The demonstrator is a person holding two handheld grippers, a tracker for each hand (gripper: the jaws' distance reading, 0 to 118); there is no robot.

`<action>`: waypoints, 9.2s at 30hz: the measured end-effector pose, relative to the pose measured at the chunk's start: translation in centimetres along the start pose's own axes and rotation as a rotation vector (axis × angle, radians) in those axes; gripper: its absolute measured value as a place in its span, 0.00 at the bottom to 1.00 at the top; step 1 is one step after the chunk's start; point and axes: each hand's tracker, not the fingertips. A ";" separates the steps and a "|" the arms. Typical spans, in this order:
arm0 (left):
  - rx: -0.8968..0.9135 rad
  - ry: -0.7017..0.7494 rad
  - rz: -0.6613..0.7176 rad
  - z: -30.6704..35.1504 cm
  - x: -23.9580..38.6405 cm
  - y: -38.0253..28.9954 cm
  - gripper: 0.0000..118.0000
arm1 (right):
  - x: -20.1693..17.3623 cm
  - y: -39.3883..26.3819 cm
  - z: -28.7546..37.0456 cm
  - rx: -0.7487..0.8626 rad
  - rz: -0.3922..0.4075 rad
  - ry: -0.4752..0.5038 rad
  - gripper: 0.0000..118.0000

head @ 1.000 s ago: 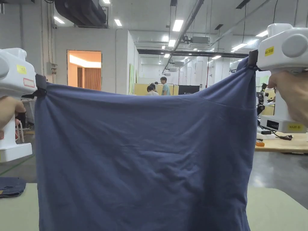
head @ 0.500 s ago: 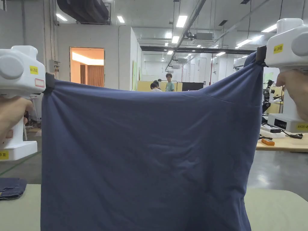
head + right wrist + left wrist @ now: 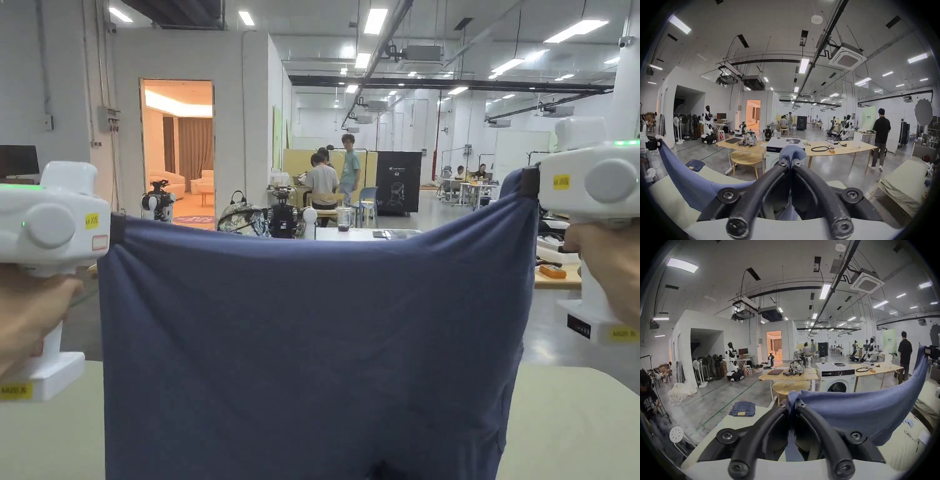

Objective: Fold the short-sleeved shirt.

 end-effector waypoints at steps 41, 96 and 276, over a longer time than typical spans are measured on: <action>-0.488 -0.202 -0.057 33.4 -1.8 -39.5 0.00 | 3.4 -37.8 35.6 -0.529 0.043 0.224 0.00; -0.468 -0.084 -0.018 17.0 2.6 -34.4 0.00 | -5.7 -35.5 27.9 -0.413 -0.007 0.132 0.00; -0.133 -0.096 0.036 11.3 0.1 -11.6 0.01 | 6.1 -12.9 14.6 -0.213 -0.017 0.110 0.00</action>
